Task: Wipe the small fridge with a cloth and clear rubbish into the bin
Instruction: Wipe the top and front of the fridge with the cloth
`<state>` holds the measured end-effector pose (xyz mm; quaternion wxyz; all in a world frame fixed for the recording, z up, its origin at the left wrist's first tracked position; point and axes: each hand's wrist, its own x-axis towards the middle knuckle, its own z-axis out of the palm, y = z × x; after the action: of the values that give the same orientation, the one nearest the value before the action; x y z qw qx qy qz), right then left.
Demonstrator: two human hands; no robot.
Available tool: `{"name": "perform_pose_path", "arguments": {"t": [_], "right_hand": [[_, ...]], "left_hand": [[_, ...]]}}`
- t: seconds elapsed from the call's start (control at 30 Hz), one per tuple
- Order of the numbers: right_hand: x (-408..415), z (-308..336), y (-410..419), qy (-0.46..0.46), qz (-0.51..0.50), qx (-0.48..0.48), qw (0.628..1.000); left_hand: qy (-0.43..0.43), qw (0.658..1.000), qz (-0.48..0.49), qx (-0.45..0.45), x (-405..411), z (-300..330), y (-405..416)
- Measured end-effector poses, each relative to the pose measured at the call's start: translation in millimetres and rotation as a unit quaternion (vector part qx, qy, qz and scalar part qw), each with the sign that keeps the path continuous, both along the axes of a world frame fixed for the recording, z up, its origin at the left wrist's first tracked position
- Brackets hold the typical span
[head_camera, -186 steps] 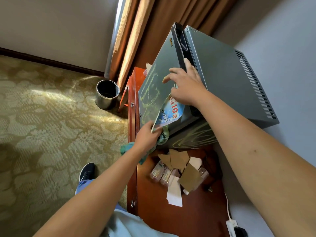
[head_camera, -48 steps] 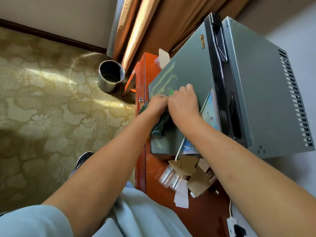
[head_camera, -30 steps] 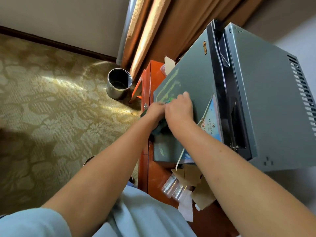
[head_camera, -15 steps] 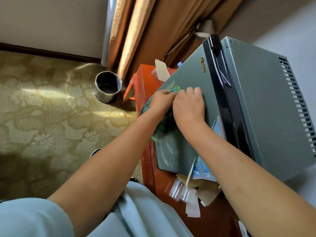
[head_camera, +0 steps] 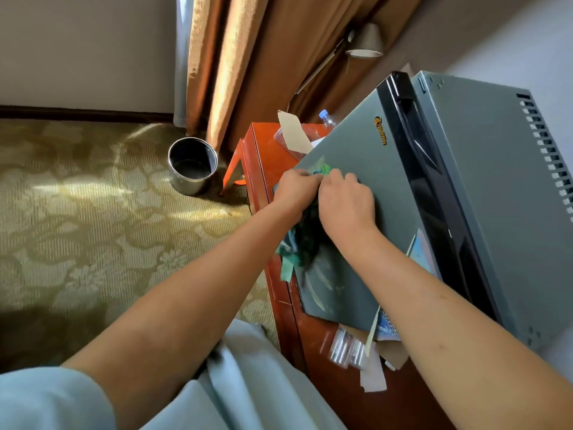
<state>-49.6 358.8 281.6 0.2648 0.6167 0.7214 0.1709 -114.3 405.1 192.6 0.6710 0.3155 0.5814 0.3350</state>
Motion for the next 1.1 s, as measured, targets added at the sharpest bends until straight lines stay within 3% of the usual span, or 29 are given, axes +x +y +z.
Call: {"name": "perform_pose_path", "arguments": {"t": [0.13, 0.23, 0.5, 0.73, 0.97, 1.1], "right_hand": [[-1, -20, -12, 0.009, -0.021, -0.078, 0.997], [-2, -25, -14, 0.011, -0.037, -0.121, 0.992], [-10, 0, 31, 0.032, -0.026, -0.024, 0.999], [-15, -28, 20, 0.022, -0.061, -0.142, 0.988], [-14, -6, 48, 0.027, -0.012, -0.044, 0.999], [-15, -26, 45, 0.031, -0.032, -0.102, 0.994]], "left_hand": [[0.042, 0.998, -0.024, -0.040, 2, -22, -11], [0.015, 0.995, -0.043, -0.093, 3, -29, -13], [-0.038, 0.999, 0.021, -0.029, -8, 5, 40], [0.011, 0.994, -0.024, -0.104, -7, -28, 13], [-0.021, 0.999, 0.025, -0.034, -13, 1, 56], [0.003, 0.997, 0.010, -0.070, -10, -24, 43]]}}
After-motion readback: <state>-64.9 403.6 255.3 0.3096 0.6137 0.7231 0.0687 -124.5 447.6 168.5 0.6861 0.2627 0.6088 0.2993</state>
